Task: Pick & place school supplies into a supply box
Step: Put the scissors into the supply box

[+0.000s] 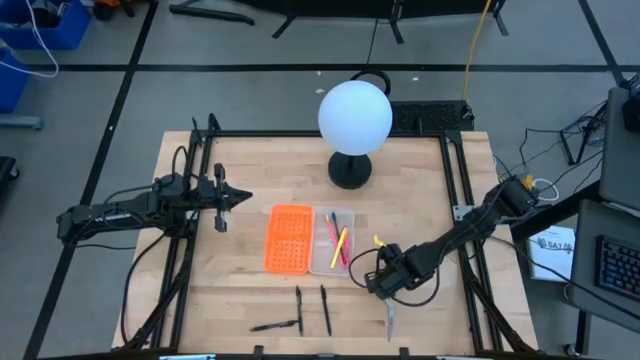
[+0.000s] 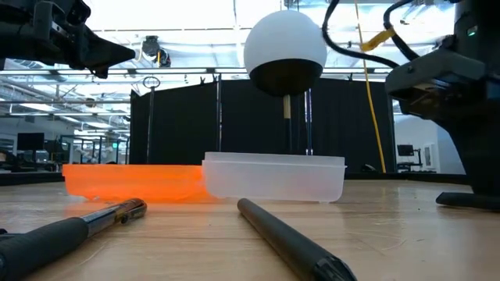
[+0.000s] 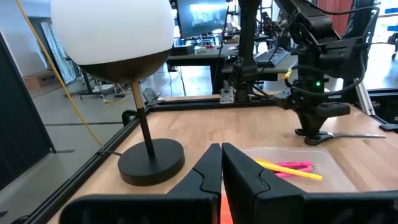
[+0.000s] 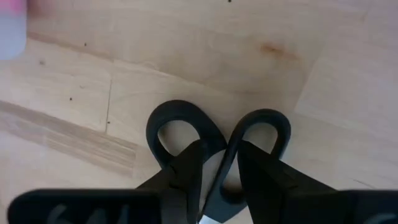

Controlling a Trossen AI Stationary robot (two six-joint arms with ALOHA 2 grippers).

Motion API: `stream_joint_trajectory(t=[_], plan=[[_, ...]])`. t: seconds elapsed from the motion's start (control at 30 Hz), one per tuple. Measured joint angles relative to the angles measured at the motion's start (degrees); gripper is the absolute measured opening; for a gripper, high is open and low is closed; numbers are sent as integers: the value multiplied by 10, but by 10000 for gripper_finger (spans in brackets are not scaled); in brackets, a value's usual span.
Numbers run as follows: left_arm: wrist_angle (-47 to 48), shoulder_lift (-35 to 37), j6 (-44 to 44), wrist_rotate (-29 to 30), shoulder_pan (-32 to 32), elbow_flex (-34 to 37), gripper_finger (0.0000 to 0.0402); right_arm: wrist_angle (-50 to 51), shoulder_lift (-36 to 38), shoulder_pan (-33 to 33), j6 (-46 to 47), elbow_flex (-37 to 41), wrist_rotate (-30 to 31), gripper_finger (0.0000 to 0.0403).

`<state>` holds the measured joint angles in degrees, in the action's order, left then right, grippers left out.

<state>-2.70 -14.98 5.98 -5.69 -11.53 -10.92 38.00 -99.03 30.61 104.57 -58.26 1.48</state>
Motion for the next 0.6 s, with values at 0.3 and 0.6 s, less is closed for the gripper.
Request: stream_joint_trajectory(t=[0.3,0.6], plan=[[0,0,0,-3,0,0,21,22,-11,-34,-215,1,15,96],[0,0,2,-3,0,0,21,15,-12,-37,-311,11,15,96]])
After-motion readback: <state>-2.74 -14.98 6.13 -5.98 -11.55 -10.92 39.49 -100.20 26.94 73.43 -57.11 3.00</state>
